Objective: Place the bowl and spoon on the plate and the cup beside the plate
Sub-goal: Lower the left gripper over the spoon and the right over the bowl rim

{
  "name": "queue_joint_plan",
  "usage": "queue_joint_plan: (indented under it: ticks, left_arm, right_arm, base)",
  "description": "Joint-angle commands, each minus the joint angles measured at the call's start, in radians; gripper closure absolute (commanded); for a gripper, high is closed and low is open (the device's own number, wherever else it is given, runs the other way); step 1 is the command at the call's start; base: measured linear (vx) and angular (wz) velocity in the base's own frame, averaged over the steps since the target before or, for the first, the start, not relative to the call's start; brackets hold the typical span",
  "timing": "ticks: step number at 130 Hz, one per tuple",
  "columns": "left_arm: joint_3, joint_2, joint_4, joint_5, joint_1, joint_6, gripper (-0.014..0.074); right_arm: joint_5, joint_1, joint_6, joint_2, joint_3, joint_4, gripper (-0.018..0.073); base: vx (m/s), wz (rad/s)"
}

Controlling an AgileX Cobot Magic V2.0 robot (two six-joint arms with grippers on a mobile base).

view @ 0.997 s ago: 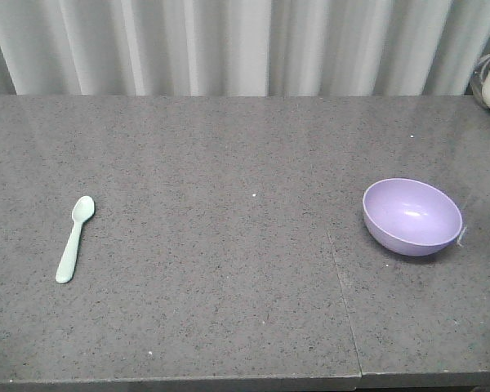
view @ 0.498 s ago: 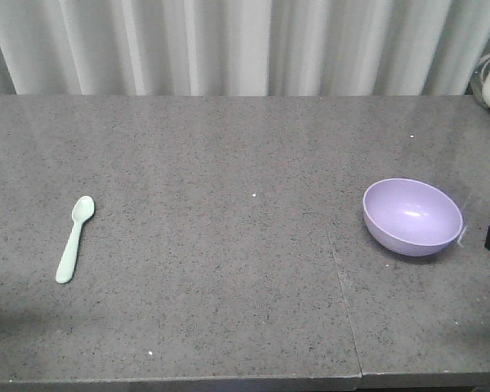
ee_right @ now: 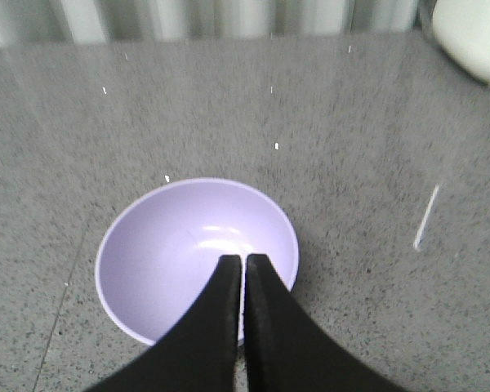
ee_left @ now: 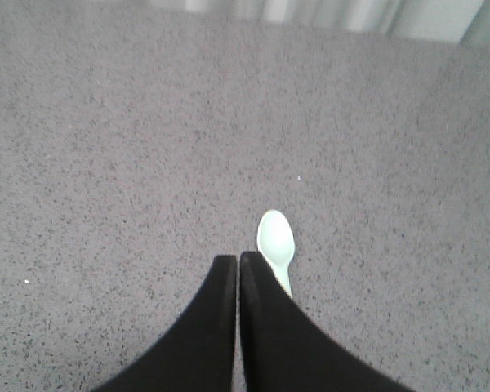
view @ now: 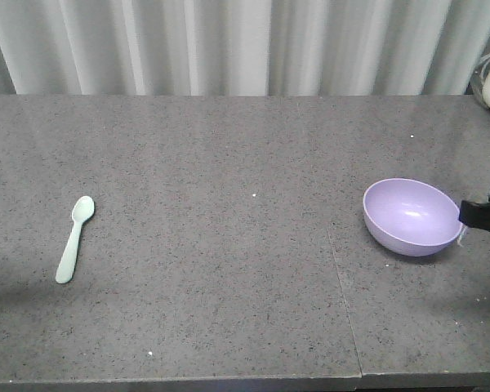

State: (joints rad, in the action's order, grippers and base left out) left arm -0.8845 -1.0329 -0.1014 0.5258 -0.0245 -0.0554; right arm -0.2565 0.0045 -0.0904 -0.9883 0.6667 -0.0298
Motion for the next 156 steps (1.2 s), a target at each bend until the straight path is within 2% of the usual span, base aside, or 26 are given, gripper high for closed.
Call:
queue_joint_plan:
  ticks: [1, 21, 45, 65, 87, 103, 130, 156]
  left_arm:
    - [-0.113, -0.062, -0.036, 0.042, -0.002, 0.043, 0.0601]
    - [-0.266, -0.205, -0.036, 0.172, -0.002, 0.097, 0.0592]
    - [-0.369, -0.318, -0.034, 0.219, 0.0, 0.132, 0.0546]
    - [-0.431, -0.388, -0.034, 0.269, 0.009, 0.137, 0.0435]
    - [-0.464, -0.437, -0.037, 0.305, 0.01, 0.138, 0.0244]
    - [-0.464, -0.455, -0.037, 0.305, 0.01, 0.138, 0.015]
    - [-0.471, -0.52, -0.032, 0.318, 0.032, 0.17, 0.0134]
    - [-0.594, -0.649, -0.032, 0.427, 0.082, 0.171, 0.0135]
  right_arm:
    - [-0.008, -0.004, 0.004, -0.065, 0.111, -0.002, 0.054]
    - [-0.158, -0.004, 0.004, -0.195, 0.287, 0.016, 0.0523]
    - [-0.277, -0.004, 0.006, -0.316, 0.445, 0.023, 0.0456]
    - [-0.341, -0.004, 0.059, -0.381, 0.515, 0.057, 0.0333]
    - [-0.344, -0.004, 0.09, -0.426, 0.523, 0.088, 0.0184]
    - [-0.344, -0.004, 0.09, -0.441, 0.523, 0.088, 0.013]
    - [-0.334, -0.004, 0.09, -0.442, 0.522, 0.086, 0.0127]
    - [-0.335, -0.004, 0.09, -0.442, 0.522, 0.085, 0.0127]
  base:
    - [0.0, 0.0]
    - [0.0, 0.0]
    - [0.0, 0.0]
    - [0.0, 0.0]
    - [0.0, 0.0]
    - [0.0, 0.0]
    - [0.0, 0.0]
    - [0.0, 0.0]
